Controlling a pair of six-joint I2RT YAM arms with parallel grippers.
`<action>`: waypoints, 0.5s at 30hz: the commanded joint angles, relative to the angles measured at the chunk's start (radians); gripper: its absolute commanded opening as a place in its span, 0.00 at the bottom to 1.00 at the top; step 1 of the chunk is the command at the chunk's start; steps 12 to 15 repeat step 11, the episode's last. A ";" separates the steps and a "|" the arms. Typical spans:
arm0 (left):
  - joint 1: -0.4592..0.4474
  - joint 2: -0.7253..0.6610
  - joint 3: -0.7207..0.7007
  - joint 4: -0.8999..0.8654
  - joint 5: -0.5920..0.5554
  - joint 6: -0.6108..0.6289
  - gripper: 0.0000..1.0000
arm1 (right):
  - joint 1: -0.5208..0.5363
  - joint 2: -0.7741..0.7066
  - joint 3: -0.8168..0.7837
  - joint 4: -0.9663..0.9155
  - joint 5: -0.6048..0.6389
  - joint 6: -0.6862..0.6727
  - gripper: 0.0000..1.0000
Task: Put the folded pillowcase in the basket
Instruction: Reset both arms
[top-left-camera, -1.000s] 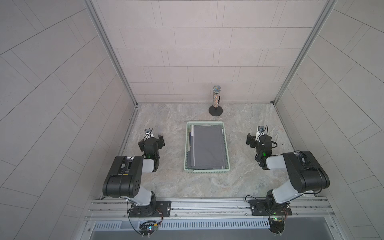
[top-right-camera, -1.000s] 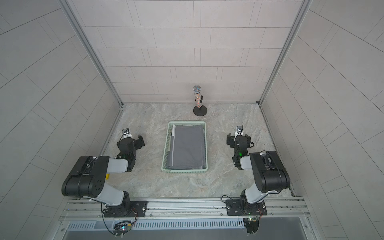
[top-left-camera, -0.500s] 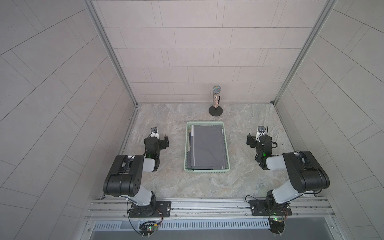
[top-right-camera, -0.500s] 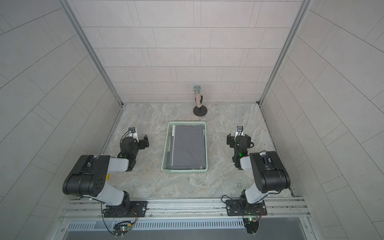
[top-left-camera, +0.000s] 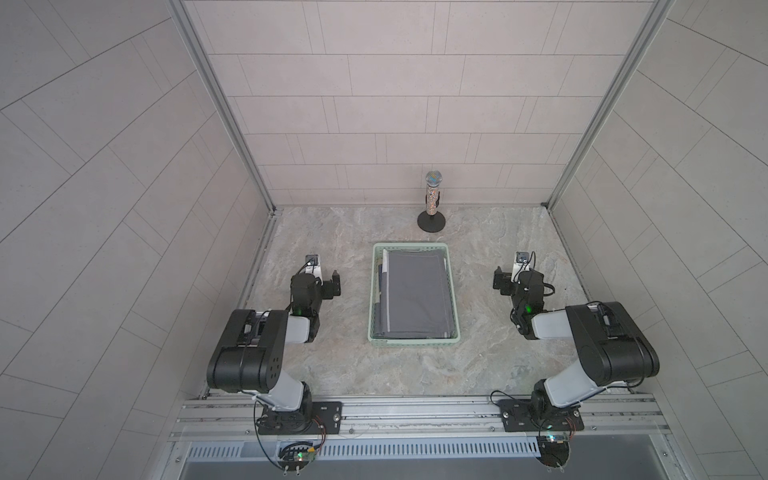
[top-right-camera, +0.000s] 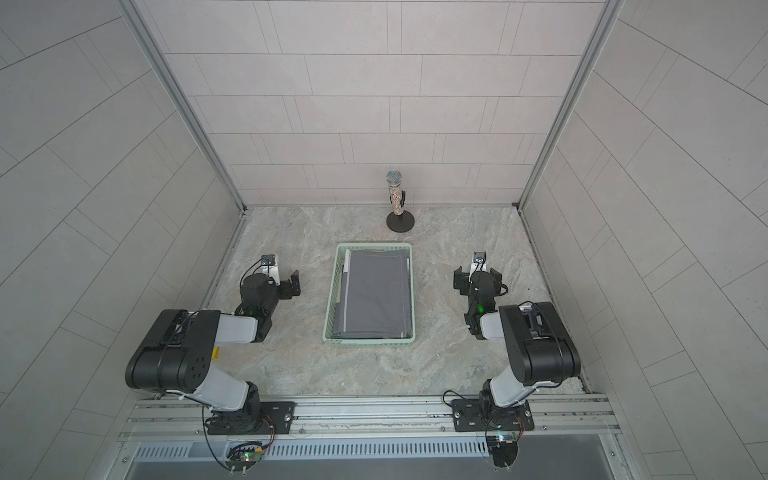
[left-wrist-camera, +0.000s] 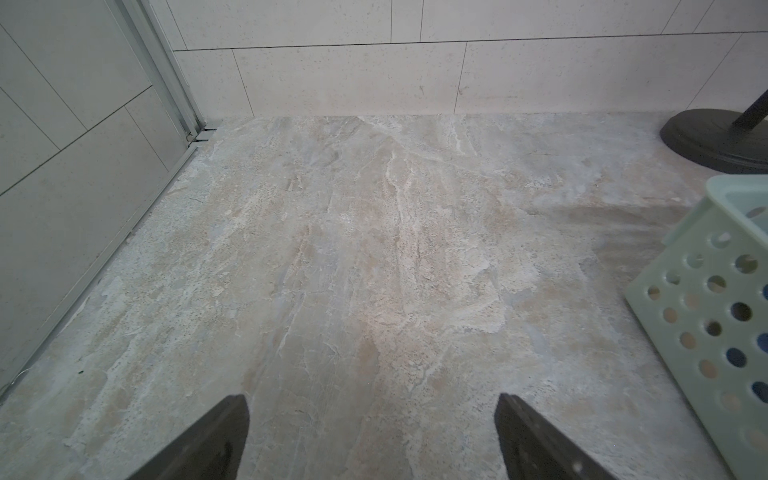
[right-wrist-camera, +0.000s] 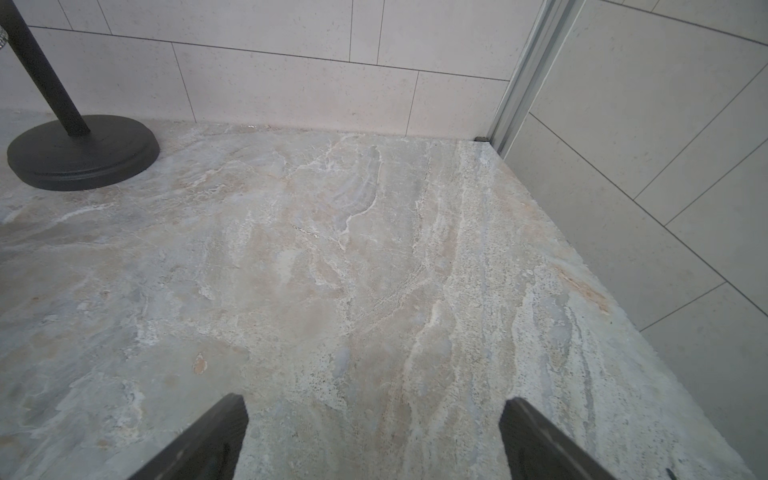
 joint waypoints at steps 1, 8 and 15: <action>0.001 0.004 0.011 0.021 0.001 0.011 1.00 | 0.004 0.003 -0.005 0.016 0.011 0.008 1.00; 0.010 0.023 0.053 -0.034 -0.074 -0.032 1.00 | 0.003 0.003 -0.004 0.017 0.010 0.009 1.00; 0.009 0.018 0.047 -0.025 -0.068 -0.028 1.00 | 0.003 0.002 -0.004 0.017 0.011 0.008 1.00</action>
